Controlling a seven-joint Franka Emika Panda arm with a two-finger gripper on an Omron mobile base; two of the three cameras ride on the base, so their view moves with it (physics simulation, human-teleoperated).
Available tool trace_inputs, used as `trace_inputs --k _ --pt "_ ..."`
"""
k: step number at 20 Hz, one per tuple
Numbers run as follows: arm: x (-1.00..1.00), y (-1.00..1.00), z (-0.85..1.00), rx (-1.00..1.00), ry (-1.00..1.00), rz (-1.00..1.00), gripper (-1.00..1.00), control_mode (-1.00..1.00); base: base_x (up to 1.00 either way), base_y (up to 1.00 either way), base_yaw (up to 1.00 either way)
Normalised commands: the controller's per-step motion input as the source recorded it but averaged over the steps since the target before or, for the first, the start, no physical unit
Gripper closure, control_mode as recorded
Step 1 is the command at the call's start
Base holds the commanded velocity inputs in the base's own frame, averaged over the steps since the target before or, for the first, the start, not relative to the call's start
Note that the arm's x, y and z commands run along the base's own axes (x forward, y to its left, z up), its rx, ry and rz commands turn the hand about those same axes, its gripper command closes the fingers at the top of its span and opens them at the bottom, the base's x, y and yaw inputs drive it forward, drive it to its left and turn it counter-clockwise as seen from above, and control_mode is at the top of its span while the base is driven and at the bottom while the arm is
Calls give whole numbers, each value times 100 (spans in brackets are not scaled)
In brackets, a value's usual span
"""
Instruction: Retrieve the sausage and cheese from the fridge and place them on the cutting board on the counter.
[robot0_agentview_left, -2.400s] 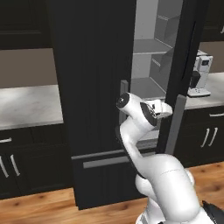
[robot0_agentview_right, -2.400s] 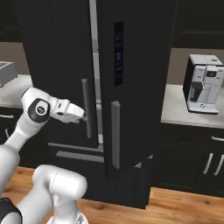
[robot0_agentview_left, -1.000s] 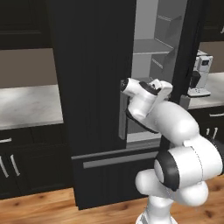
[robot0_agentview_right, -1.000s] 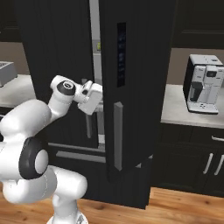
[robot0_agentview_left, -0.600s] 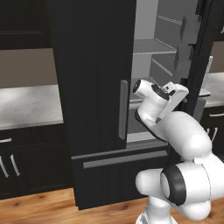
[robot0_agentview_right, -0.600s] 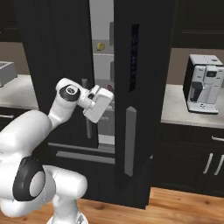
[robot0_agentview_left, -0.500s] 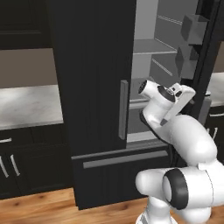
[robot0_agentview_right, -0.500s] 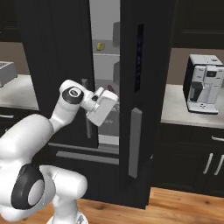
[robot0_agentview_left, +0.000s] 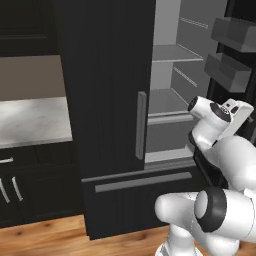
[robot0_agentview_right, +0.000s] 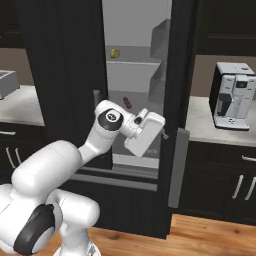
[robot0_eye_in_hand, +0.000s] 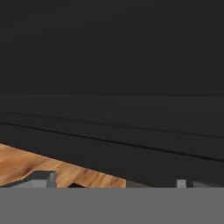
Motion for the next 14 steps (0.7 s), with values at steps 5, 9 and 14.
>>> trace_inputs --k 5,9,14 --pt "27 -35 -3 -7 -10 -4 -100 -100 0 0 0" --pt "-33 42 3 -2 -27 0 -100 -100 0 0 0" --pt "-59 97 29 0 -27 0 -100 -100 0 0 0"
